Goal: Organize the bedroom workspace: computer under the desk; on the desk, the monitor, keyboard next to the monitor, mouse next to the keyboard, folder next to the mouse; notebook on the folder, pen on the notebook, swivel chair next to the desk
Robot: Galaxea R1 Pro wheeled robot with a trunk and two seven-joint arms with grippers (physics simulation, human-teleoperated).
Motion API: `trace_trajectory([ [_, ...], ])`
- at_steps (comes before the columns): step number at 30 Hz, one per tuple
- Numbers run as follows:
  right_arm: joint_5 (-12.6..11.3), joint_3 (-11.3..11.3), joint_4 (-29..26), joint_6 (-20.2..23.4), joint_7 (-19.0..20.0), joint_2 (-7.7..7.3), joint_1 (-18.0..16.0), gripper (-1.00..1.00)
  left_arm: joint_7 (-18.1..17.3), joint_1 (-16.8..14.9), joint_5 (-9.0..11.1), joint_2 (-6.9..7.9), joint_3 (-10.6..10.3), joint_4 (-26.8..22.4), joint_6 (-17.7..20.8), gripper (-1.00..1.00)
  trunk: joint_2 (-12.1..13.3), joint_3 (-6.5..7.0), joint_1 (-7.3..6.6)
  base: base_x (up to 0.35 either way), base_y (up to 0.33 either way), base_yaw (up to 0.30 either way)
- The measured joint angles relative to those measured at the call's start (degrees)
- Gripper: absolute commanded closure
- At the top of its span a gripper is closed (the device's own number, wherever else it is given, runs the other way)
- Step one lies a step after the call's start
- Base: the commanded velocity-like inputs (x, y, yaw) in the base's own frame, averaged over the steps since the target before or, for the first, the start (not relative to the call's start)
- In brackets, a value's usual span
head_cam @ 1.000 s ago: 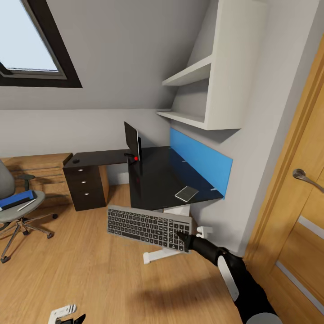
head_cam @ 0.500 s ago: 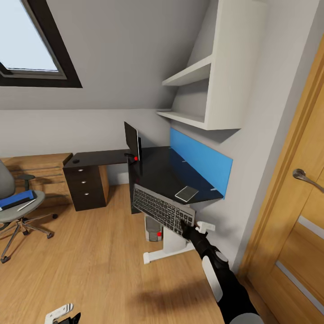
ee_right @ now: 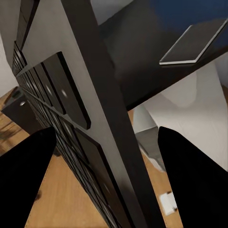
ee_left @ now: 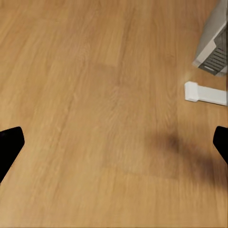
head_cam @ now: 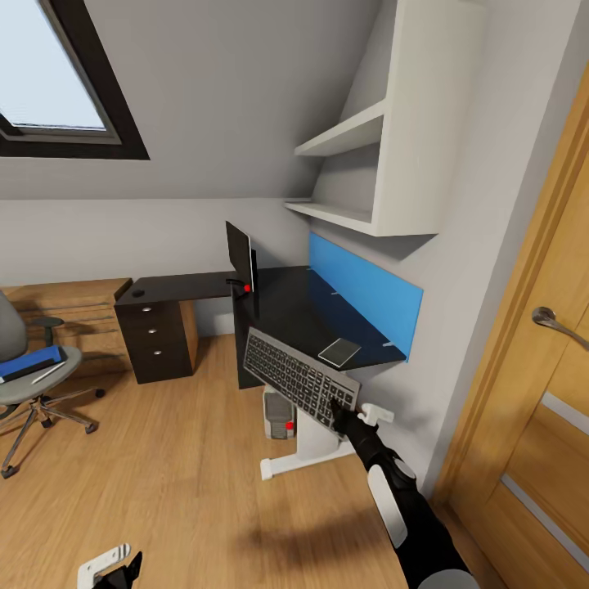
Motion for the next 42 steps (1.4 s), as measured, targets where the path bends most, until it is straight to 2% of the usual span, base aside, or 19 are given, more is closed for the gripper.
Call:
trace_trajectory([
  [4,-1.1,0.0,0.0,0.3,0.0,0.0,0.0,1.0,0.0,0.5,0.0,-0.41,0.0,0.0,-3.4,-1.0,0.0,0.0,0.0,0.0,0.0,0.0],
  [8,-3.3,0.0,-0.1,1.2,0.0,0.0,0.0,1.0,-0.5,1.9,-0.1,-0.58,-0.1,0.0,-8.1,-1.0,0.0,0.0,0.0,0.0,0.0,0.0],
  [11,-5.1,0.0,-0.1,3.6,0.1,0.0,0.0,1.0,-1.1,3.6,-0.2,-0.89,-0.1,0.0,-12.8,-1.0,0.0,-0.01,0.0,0.0,0.0,0.0],
  [13,-6.1,-0.1,-0.1,5.3,0.1,0.0,0.0,1.0,-1.3,4.1,-0.2,-0.98,-0.1,0.0,-14.0,-1.0,0.0,0.0,0.0,0.0,0.0,0.0],
  [14,-7.4,-0.2,-0.1,7.1,0.1,-0.01,0.0,1.0,-1.4,4.4,-0.3,-1.1,-0.1,0.0,-14.7,-1.0,0.0,0.0,0.0,0.0,0.0,0.0],
  [15,-8.4,-0.5,-0.1,8.1,0.1,-0.01,0.0,1.0,-1.4,4.6,-0.3,-1.18,-0.1,0.0,-14.9,-1.0,0.0,0.0,0.0,0.0,0.0,0.0],
  [16,-10.6,-1.0,-0.1,9.9,0.0,-0.02,0.0,1.0,-1.5,4.7,-0.3,-1.29,-0.1,0.0,-15.2,-1.0,0.0,0.0,0.0,0.0,0.0,0.0],
  [18,-13.1,-1.6,-0.1,11.7,0.1,-0.02,0.0,1.0,-1.5,4.8,-0.2,-1.37,-0.1,0.0,-15.4,-1.0,0.0,0.0,0.0,0.0,0.0,0.0],
  [19,-15.7,-2.1,-0.2,13.3,0.1,-0.02,0.0,1.0,-1.5,4.9,-0.3,-1.44,-0.1,0.0,-15.5,-1.0,0.0,0.0,0.0,0.0,0.0,0.0],
  [20,-16.8,-2.3,-0.2,14.1,0.1,-0.25,0.0,1.0,-1.5,4.9,-0.2,-1.47,-0.1,0.0,-15.5,-1.0,0.0,0.0,0.0,0.0,0.0,0.0],
  [21,-18.9,-2.6,-0.2,15.4,0.1,-0.97,0.0,1.0,-1.4,5.0,-0.2,-1.51,-0.1,0.0,-15.5,-1.0,0.0,0.0,0.0,0.0,0.0,0.0],
  [24,-22.4,-2.9,-0.2,17.1,0.2,-2.43,0.0,1.0,-1.4,5.0,-0.2,-1.55,-0.1,0.0,-15.5,-1.0,0.0,0.0,0.0,0.0,0.0,0.0],
  [28,-26.7,-3.1,-0.2,17.9,0.2,-3.82,0.0,1.0,-1.4,5.0,-0.3,-1.84,-0.2,0.0,-15.5,-1.0,0.0,0.0,0.0,0.0,0.0,0.0],
  [31,-31.5,-3.2,-0.1,18.2,0.2,-5.3,0.0,1.0,-1.3,5.0,-0.3,-2.39,-0.2,0.0,-15.4,-1.0,0.0,0.0,0.0,0.0,0.0,0.0],
  [33,-33.8,-3.1,0.0,18.2,0.2,-6.18,0.0,1.0,-1.3,5.0,-0.3,-2.55,-0.1,0.0,-15.4,-1.0,0.0,0.0,0.0,0.0,0.006,0.0],
  [37,-35.7,-3.0,0.1,18.2,0.2,-6.95,0.0,1.0,-1.3,5.0,-0.3,-2.74,-0.1,0.0,-15.4,-1.0,0.0,0.0,-0.01,0.047,0.143,0.0],
  [42,-36.2,-3.0,0.2,18.2,0.3,-7.1,0.0,1.0,-1.3,5.0,-0.3,-3.04,-0.2,0.0,-15.4,-1.0,0.0,0.0,-0.01,0.106,0.27,0.0],
])
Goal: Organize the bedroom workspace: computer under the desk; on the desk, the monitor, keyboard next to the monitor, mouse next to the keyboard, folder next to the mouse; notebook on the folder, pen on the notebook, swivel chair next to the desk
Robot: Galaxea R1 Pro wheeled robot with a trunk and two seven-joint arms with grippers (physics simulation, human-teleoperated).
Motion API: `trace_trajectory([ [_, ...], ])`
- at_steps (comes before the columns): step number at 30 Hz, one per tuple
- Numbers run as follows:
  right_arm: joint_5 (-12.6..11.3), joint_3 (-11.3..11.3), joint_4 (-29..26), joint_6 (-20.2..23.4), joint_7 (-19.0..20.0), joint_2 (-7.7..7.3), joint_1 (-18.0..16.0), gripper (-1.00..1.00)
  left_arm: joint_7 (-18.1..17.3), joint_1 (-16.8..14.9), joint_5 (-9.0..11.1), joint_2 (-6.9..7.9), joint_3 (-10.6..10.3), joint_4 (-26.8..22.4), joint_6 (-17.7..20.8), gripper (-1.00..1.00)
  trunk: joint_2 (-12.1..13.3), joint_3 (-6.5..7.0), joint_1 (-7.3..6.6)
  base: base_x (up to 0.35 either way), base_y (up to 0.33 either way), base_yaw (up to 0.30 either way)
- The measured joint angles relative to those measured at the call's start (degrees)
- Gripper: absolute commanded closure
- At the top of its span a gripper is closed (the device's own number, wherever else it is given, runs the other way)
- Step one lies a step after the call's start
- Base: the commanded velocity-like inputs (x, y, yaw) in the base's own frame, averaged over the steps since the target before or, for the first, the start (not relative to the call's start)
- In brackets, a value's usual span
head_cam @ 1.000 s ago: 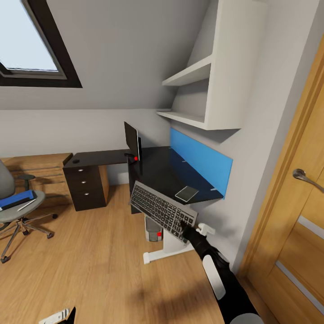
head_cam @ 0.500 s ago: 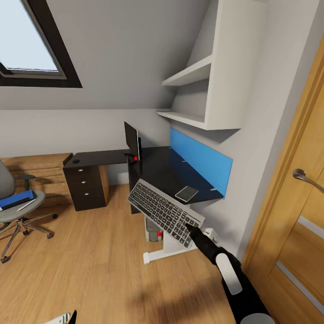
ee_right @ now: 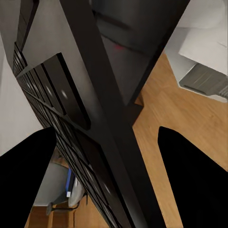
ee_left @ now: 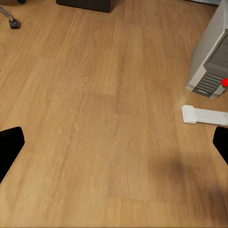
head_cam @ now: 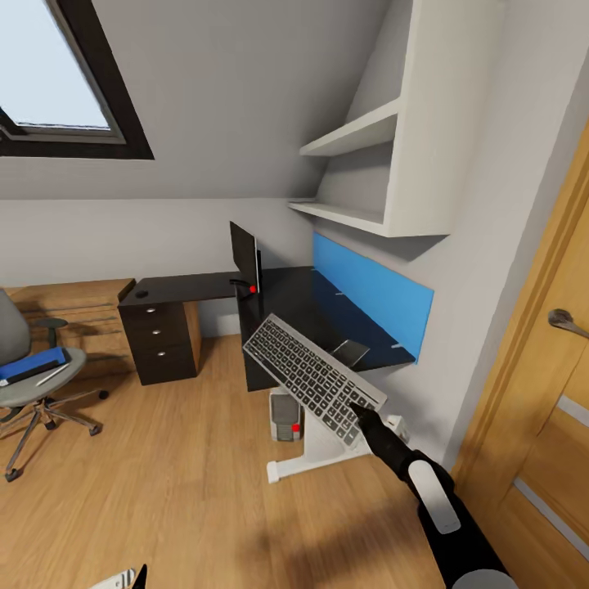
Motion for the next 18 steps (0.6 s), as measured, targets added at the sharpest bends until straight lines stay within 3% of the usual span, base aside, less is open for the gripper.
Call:
trace_trajectory([
  [10,-0.1,0.3,1.3,-0.1,1.5,0.13,0.0,1.0,0.1,0.0,0.0,-1.06,0.1,0.0,0.0,-1.0,0.0,0.0,0.0,0.125,0.31,0.0],
  [18,0.5,2.5,1.4,-0.1,4.1,0.2,0.0,1.0,0.1,0.0,0.0,-1.18,0.1,0.0,0.0,-1.0,0.0,0.0,0.0,0.131,0.216,0.0],
])
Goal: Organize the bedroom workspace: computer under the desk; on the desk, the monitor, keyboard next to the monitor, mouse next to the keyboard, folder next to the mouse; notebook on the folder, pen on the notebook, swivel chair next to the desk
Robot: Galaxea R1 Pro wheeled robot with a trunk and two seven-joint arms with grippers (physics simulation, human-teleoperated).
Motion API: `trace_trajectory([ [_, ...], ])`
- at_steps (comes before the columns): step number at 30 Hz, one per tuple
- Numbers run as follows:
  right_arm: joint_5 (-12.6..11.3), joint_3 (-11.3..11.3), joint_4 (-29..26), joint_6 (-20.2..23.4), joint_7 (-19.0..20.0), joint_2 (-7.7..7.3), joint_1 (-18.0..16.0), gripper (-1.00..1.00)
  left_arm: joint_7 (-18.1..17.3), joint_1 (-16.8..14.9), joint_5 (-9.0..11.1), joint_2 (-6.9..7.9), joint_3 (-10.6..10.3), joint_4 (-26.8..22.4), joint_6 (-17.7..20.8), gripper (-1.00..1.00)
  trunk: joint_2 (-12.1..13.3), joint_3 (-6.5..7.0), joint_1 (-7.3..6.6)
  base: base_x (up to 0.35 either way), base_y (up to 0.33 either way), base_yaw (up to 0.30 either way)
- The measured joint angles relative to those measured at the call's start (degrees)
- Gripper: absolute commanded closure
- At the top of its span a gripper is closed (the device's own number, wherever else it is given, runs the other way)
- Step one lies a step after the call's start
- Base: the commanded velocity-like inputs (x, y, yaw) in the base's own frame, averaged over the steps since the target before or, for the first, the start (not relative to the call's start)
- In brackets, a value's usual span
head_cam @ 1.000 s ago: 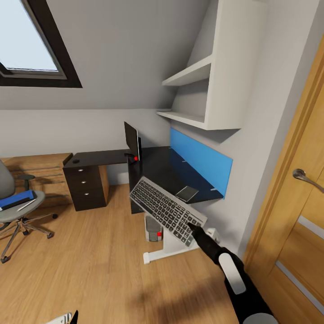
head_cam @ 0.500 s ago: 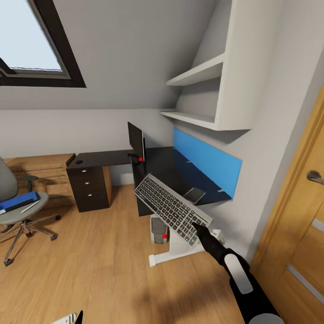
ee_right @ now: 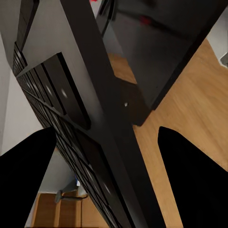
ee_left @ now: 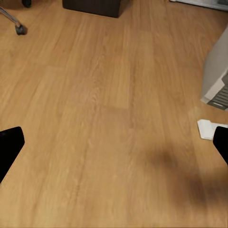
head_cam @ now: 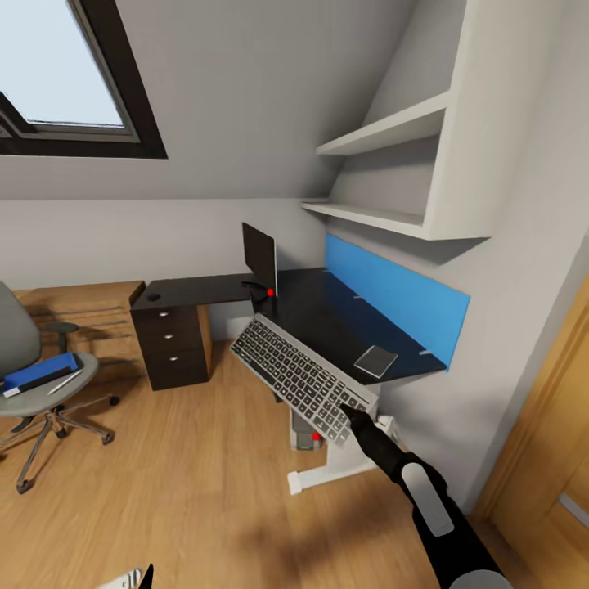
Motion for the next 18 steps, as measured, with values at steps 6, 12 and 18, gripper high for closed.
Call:
trace_trajectory([
  [6,0.0,0.2,0.2,0.0,0.2,0.13,0.0,1.0,0.0,0.0,0.0,0.0,0.0,0.0,0.0,-1.0,0.0,0.0,-0.01,0.195,0.191,0.0],
  [12,0.0,0.2,0.2,0.0,1.2,0.06,0.0,1.0,0.1,0.0,0.0,0.0,0.0,0.0,0.0,-1.0,0.0,0.0,-0.01,0.235,0.205,0.0],
  [18,0.1,1.3,-0.1,0.2,2.2,-0.01,0.0,1.0,0.1,0.0,0.0,0.0,0.0,0.1,0.1,-1.0,0.0,0.0,0.0,0.142,0.054,0.0],
])
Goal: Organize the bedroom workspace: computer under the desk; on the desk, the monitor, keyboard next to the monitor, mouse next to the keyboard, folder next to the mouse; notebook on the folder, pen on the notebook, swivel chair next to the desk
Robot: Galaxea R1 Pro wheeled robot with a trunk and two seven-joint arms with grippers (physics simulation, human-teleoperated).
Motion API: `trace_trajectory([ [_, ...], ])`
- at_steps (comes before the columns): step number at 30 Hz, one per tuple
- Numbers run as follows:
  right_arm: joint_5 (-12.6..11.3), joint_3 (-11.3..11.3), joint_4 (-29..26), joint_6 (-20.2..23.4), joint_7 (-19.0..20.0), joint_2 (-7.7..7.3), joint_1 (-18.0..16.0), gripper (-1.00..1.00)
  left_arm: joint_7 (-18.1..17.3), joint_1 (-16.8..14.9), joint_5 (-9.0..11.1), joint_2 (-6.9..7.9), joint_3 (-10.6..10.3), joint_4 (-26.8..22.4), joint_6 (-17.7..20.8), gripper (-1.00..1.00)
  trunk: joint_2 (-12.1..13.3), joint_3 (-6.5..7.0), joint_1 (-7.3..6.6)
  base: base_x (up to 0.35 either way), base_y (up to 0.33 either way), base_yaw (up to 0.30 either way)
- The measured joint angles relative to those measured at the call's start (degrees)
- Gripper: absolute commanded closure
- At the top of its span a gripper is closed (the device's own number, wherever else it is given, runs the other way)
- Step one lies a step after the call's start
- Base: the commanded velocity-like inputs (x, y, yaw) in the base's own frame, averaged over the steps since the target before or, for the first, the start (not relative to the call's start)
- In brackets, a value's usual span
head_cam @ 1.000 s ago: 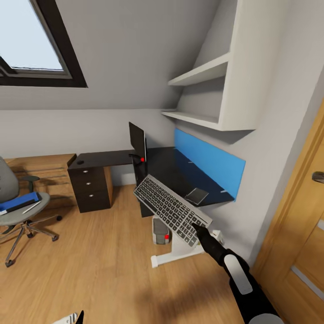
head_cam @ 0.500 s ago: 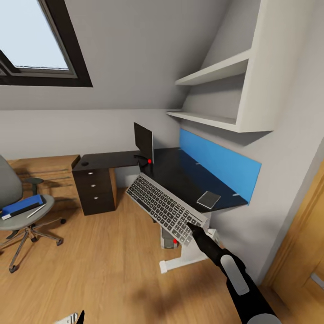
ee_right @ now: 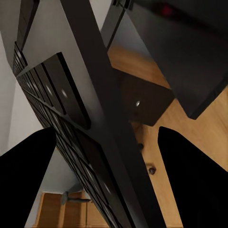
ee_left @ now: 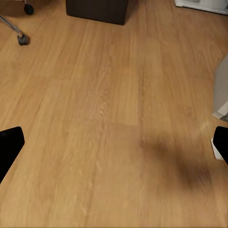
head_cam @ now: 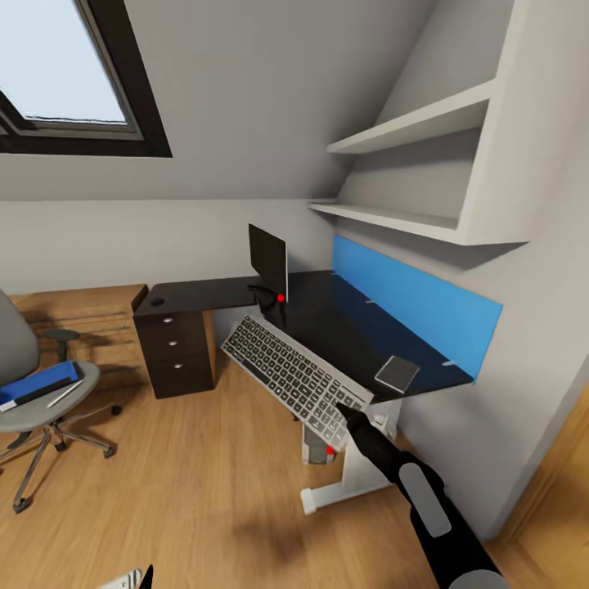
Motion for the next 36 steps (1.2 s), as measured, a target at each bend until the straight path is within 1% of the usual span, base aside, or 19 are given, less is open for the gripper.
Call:
trace_trajectory([
  [1,0.0,0.4,0.0,0.0,0.0,0.01,0.0,1.0,0.0,0.0,0.0,0.0,0.0,0.0,0.0,-1.0,0.0,0.0,0.0,0.088,0.014,0.0],
  [4,0.0,2.9,-0.1,-0.2,0.0,0.03,0.0,1.0,0.0,0.0,0.0,0.0,0.0,0.0,0.0,-1.0,0.0,0.0,0.01,0.054,0.008,0.0],
  [7,-0.2,4.0,0.0,-0.3,0.3,0.0,0.0,1.0,0.0,0.0,0.0,0.0,0.0,0.0,0.0,-1.0,0.0,0.0,0.01,0.018,0.003,0.0],
  [17,-0.4,4.4,0.3,-0.3,0.5,-0.19,0.0,1.0,0.0,0.0,0.0,0.0,0.0,0.0,0.0,-1.0,0.0,0.0,0.01,0.003,0.012,0.0],
  [22,-0.3,4.6,0.4,-0.3,0.5,-0.04,0.0,1.0,0.0,0.0,0.0,0.0,0.0,0.0,0.0,-1.0,0.0,0.0,0.01,0.0,0.23,0.0],
  [25,-0.4,4.6,0.4,-0.3,0.5,-0.01,0.0,1.0,0.0,0.0,0.0,0.0,0.0,0.0,0.0,-1.0,0.0,0.0,0.01,0.0,0.099,0.0],
  [36,-0.4,4.5,0.4,-0.3,0.5,-0.16,0.0,1.0,0.0,0.0,0.0,0.0,0.0,0.0,0.0,-1.0,0.0,0.0,0.01,0.0,0.013,0.001],
])
